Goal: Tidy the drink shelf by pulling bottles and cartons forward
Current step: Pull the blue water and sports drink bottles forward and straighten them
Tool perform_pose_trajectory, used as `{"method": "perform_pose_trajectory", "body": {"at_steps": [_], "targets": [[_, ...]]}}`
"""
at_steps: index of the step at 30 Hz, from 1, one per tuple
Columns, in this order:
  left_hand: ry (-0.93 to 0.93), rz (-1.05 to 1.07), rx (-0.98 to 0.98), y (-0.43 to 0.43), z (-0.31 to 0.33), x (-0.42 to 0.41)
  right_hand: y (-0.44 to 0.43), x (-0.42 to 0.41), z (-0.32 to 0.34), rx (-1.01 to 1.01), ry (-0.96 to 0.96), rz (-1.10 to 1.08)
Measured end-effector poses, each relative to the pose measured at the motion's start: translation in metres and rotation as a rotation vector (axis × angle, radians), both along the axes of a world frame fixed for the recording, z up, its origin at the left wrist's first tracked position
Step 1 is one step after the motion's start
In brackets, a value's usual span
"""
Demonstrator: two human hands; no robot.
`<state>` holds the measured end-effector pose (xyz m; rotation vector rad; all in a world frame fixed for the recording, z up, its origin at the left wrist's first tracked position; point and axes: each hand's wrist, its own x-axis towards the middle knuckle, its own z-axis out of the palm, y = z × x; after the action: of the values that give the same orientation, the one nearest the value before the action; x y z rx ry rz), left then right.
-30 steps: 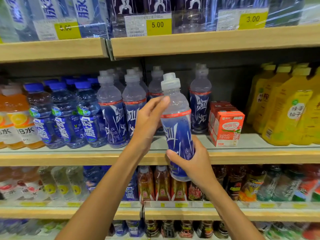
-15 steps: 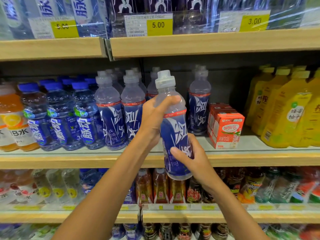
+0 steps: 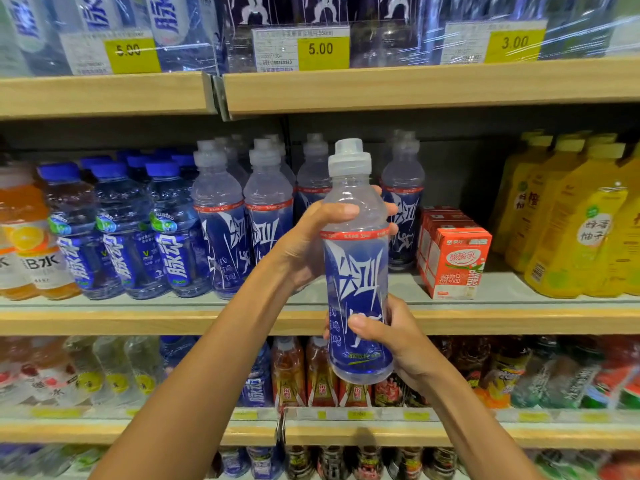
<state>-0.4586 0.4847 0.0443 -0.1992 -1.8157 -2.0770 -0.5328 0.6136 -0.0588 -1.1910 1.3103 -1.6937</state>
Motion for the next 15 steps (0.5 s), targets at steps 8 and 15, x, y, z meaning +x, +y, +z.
{"method": "perform_pose_trajectory", "body": {"at_steps": [8,15], "targets": [[-0.06,0.289,-0.125,0.033,-0.022,-0.003,0.01,0.013,-0.004,-0.078,-0.06,-0.199],[-0.096,0.016,-0.201,0.079,-0.052,-0.024,0.068,0.039,-0.025,-0.03,-0.13,-0.531]]}}
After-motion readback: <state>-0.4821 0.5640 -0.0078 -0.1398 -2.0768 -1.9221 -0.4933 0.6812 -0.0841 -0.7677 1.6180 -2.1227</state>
